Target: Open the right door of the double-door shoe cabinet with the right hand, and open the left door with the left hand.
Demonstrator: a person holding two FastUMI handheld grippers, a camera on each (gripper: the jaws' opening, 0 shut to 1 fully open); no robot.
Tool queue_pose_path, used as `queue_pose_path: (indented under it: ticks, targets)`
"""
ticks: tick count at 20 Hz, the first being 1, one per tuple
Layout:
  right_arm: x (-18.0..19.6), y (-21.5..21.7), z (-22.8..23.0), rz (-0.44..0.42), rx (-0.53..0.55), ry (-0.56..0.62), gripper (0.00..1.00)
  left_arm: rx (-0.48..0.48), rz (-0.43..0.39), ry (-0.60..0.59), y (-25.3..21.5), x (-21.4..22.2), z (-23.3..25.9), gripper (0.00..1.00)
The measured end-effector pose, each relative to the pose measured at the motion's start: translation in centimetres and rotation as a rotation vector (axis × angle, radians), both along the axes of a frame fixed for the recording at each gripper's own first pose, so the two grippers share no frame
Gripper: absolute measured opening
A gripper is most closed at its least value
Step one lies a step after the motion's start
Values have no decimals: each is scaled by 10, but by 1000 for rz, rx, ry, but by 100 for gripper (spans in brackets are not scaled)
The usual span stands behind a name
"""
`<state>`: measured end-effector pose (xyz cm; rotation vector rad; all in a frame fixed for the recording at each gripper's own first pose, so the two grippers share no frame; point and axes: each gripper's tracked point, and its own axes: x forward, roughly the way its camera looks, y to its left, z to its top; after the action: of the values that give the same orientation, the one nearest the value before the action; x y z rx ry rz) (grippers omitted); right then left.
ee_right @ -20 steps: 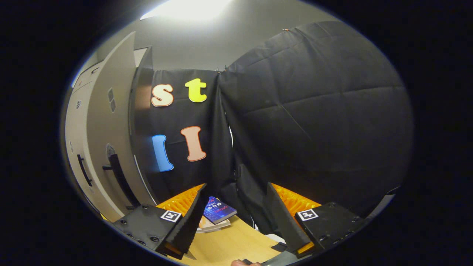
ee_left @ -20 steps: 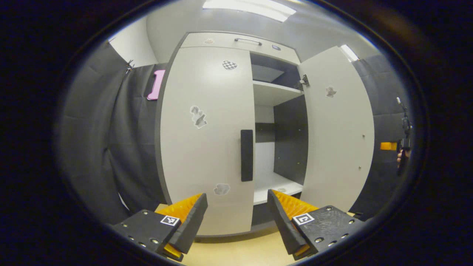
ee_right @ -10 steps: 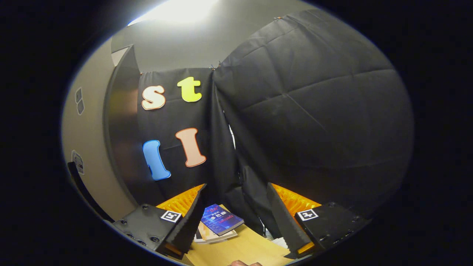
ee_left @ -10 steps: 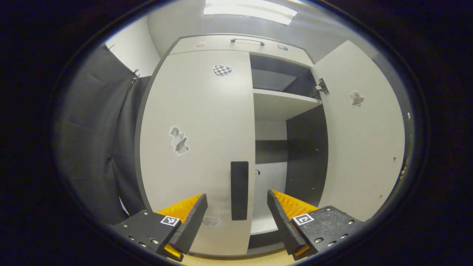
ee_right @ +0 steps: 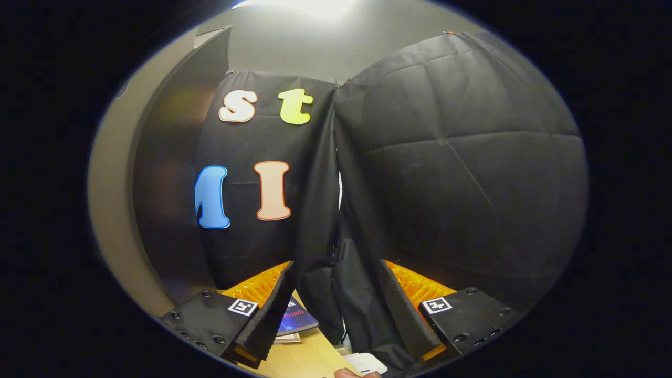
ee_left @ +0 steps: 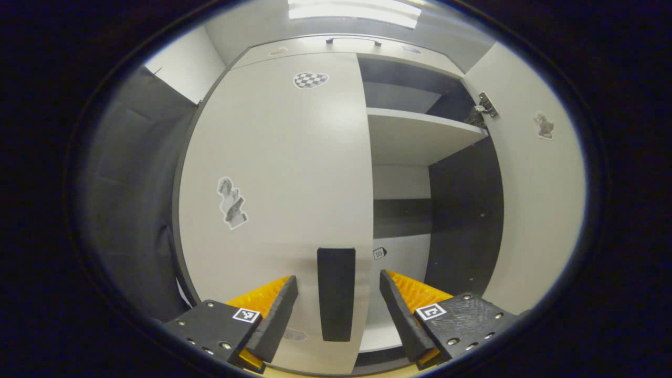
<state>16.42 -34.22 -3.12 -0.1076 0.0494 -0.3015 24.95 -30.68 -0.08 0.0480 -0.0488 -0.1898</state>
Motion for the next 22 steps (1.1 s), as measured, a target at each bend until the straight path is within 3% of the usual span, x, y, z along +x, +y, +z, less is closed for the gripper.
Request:
queue_pose_path:
  ticks: [1,3,4,5,6,7,10,16,18,21,22]
  targets:
    - [1,1,-1,15,4,1,98,-4,31,-7,4,3,1,80]
    - [0,0,0,32,-11,-1,98,-14,23,15,-2,5,-7,58]
    - [5,1,-1,36,-21,2,98,-13,28,25,-2,5,-9,58]
    - [8,2,-5,46,-22,11,98,-16,12,32,-6,4,-9,46]
    - [14,3,-10,58,-16,28,98,-7,42,28,-1,6,-9,53]
    - [20,3,-14,69,-5,43,98,-11,59,27,4,6,-8,43]
    - [45,9,-10,96,32,41,98,-23,63,36,5,6,-9,31]
    - [55,13,-3,123,64,27,98,30,80,66,6,6,-15,32]
    - [57,15,-5,131,74,31,98,57,77,57,5,5,-16,24]
    - [52,19,-7,138,72,36,98,-2,54,52,5,5,-13,6]
    - [47,20,-10,137,71,40,98,4,50,61,5,4,-16,6]
